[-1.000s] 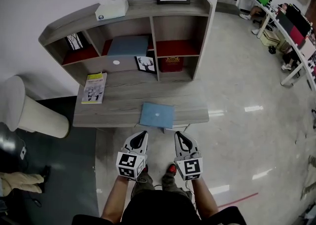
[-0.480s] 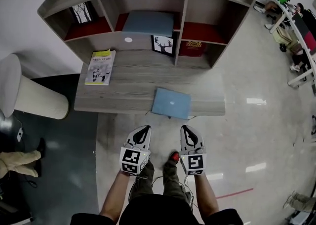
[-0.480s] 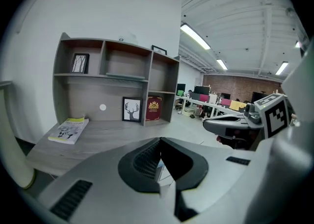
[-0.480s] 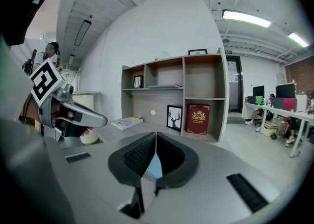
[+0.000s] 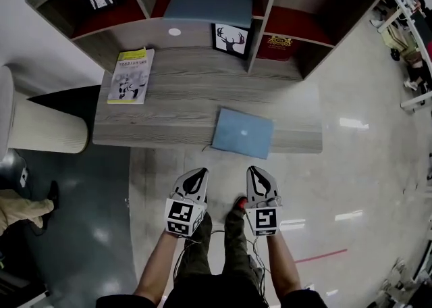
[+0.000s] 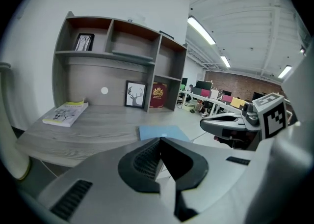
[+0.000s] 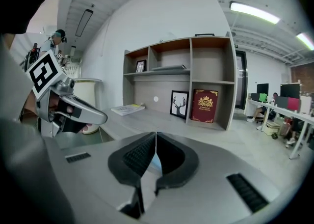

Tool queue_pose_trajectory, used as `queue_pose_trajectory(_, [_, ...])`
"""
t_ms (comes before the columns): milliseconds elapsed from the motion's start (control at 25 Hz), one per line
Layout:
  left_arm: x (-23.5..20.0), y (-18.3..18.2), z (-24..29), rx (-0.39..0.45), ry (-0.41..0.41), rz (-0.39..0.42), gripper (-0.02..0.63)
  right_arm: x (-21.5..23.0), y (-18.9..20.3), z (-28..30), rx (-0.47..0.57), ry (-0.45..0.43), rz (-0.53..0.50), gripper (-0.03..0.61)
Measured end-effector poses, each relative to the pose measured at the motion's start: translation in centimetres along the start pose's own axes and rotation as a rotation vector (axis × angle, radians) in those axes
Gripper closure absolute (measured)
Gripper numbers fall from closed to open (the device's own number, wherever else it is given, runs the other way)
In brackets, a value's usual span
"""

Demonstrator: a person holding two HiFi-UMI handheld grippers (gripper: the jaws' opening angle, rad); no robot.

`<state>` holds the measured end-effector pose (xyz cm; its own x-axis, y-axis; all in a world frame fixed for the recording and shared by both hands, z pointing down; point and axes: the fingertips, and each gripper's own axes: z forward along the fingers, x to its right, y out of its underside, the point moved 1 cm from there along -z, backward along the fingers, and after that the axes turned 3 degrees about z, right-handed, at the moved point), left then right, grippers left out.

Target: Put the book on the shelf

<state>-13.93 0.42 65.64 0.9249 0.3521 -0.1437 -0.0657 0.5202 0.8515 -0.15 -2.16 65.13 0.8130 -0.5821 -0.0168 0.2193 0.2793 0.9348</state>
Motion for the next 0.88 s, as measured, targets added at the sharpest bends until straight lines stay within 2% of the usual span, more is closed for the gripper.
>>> queue_pose_trajectory(280, [-1.2, 2.9, 2.3, -0.039, 0.006, -0.016, 0.606, 0.1, 3.3, 2.7, -0.042, -0.002, -0.023, 0.548])
queue_pose_trajectory(400, [-1.2, 3.5, 2.8, -0.047, 0.014, -0.021, 0.606, 0.3, 4.3, 3.5, -0.068, 0.008, -0.083, 0.548])
queue_pose_trajectory(560, [-1.1, 3.4, 3.3, -0.048, 0.021, -0.022, 0.607, 0.9, 5.8, 4.1, -0.152, 0.027, -0.200, 0.543])
queue_pose_trajectory(600, [-1.1, 3.3, 3.3, -0.048, 0.022, -0.021, 0.606, 0.9, 5.8, 4.3, -0.169, 0.019, -0.220, 0.525])
queue_pose_trajectory(680, [-1.1, 3.3, 3.4, -0.050, 0.022, -0.022, 0.606, 0.8, 6.1, 4.9, -0.198, -0.001, -0.265, 0.415])
queue_pose_trajectory(880, [-1.1, 3.7, 3.3, -0.063, 0.024, -0.026, 0.606, 1.6, 8.6, 6.6, -0.260, -0.011, -0.387, 0.328])
